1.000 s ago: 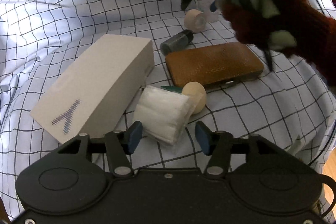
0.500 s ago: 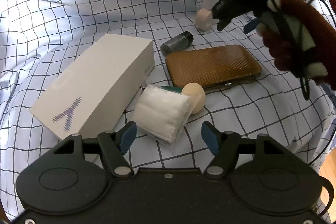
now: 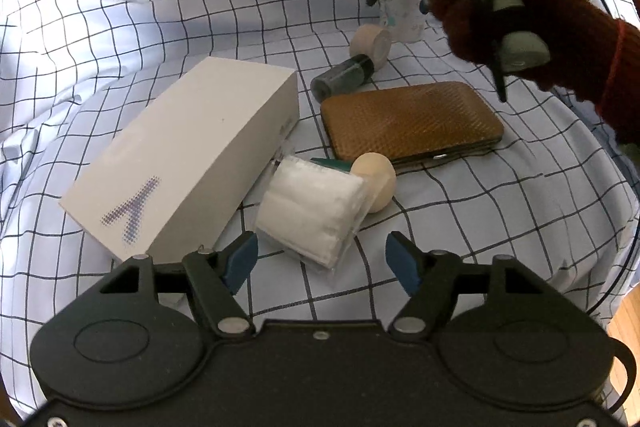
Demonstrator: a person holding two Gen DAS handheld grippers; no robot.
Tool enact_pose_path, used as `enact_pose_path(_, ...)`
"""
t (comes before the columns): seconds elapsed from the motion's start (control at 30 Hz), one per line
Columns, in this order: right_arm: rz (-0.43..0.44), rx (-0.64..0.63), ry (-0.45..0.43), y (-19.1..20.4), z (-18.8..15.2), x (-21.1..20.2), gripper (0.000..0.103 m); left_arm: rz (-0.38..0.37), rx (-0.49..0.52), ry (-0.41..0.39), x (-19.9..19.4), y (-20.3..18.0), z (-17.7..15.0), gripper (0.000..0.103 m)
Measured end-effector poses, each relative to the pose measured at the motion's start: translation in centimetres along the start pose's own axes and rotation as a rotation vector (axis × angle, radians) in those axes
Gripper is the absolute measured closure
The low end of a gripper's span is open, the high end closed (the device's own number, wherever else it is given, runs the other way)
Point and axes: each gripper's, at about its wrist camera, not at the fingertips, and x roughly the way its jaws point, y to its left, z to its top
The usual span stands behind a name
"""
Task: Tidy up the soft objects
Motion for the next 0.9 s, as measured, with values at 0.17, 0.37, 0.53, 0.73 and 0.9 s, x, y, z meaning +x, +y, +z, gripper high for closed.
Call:
enact_pose_path(0.17,-0.032,-0.052,0.019,-0.4,-1.8,0.3,0.045,0.001,-0.009,-0.004,0.0,0.2,0.0,0.030)
enact_pose_path(0.37,-0.074,-0.075,0.062,-3.8,-4.4,-1.5,0.044,-0.002,-0.018,-0.012,-0.1,0.2,0.1,0.030)
enact_pose_path(0.53,-0.001,-0.063,0.018,-4.8,-5.6,-4.3,0.044,0.002,-0.016,-0.016,-0.3,0.1,0.2,0.030)
enact_pose_path(0.73,0.070,-0.192,0.025,-1.9,-7.1,-5.0,0.037,0.008,-0.018,-0.021,-0.5,0.1,0.2,0.027)
enact_pose_path(0.9,0.057,-0.249,0.060,-0.4,-7.6,-2.5,0.037,0.000,-0.026,-0.029,-0.2,0.4,0.3,0.024)
